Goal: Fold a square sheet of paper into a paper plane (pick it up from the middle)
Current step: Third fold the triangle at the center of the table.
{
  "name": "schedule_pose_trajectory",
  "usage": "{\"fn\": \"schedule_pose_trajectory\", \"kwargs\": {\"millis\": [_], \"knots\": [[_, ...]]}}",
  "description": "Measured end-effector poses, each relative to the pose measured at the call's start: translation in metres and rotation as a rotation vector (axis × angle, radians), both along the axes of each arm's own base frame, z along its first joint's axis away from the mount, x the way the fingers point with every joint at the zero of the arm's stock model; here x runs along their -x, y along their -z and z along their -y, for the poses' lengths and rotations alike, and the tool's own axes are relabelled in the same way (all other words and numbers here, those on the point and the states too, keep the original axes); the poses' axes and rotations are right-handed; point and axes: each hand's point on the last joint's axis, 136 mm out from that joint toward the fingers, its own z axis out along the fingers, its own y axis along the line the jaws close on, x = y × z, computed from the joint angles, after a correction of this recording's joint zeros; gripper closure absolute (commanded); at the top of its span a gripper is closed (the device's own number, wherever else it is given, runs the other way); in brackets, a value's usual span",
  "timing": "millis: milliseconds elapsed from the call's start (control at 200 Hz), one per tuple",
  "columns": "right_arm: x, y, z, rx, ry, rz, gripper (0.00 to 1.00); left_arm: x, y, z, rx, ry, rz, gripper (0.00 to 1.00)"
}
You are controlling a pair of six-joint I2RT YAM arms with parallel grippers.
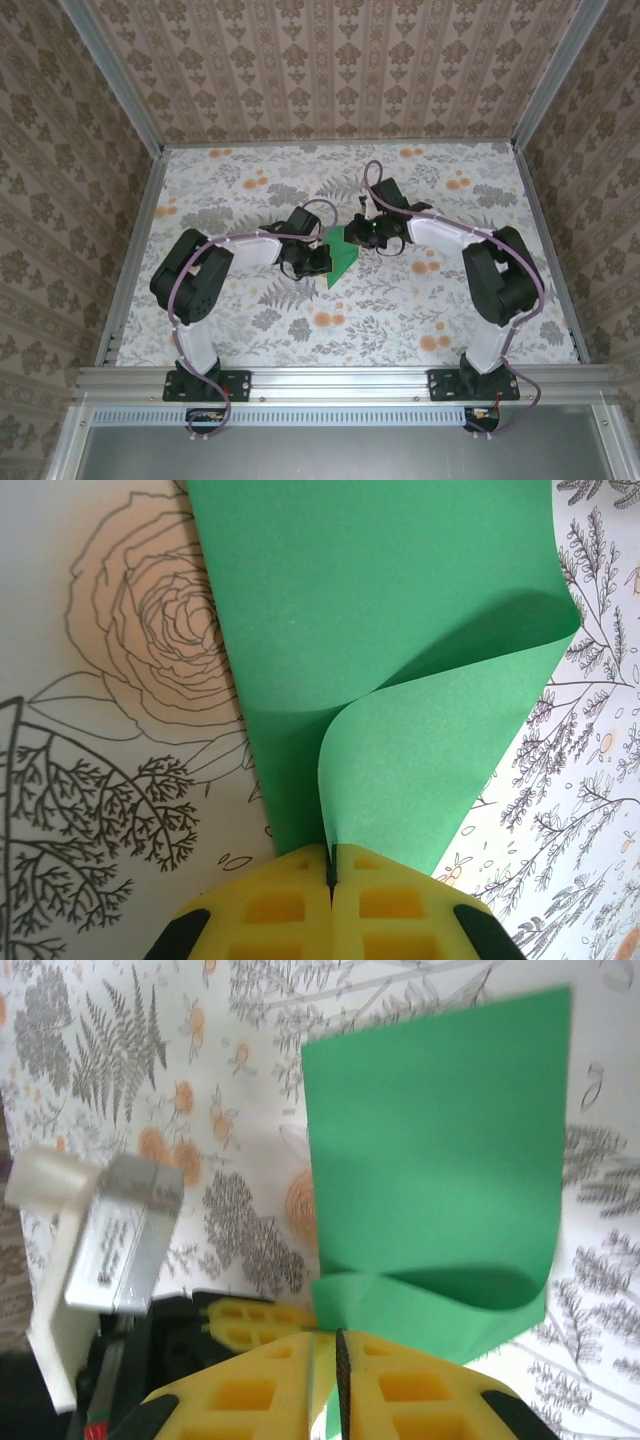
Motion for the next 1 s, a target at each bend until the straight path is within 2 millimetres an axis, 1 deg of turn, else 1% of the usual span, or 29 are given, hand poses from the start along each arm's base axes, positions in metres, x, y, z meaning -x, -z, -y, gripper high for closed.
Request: {"fn": "schedule_pose_trajectory", "kwargs": {"millis": [135,215,395,570,740,865,1000], "knots": [[0.023,0.024,-0.003,-0.009,-0.008,-0.072,0.93,0.0,0.0,-0.001,-0.008,-0.002,-0.003,0.95],[0.031,0.033,-0.008,-0.012,-0.02,-0.101,0.94,0.0,0.0,-0.001,-0.01,-0.001,-0.005,0.96],[0.032,0.044,-0.018,-0.027,-0.031,-0.118,0.94,0.001,0.0,0.0,-0.016,0.001,-0.011,0.96],[0.034,0.059,-0.018,-0.017,-0.032,-0.149,0.94,0.0,0.001,0.0,-0.023,0.0,-0.013,0.96],[0.034,0.062,-0.018,-0.013,-0.031,-0.152,0.94,0.0,0.0,-0.001,-0.033,-0.002,-0.012,0.96],[0.036,0.067,-0.015,-0.006,-0.025,-0.15,0.94,0.0,0.001,0.0,-0.04,0.002,-0.01,0.97],[0.036,0.066,-0.015,-0.01,-0.026,-0.142,0.94,0.0,0.001,0.0,-0.048,0.005,-0.008,0.97]]}}
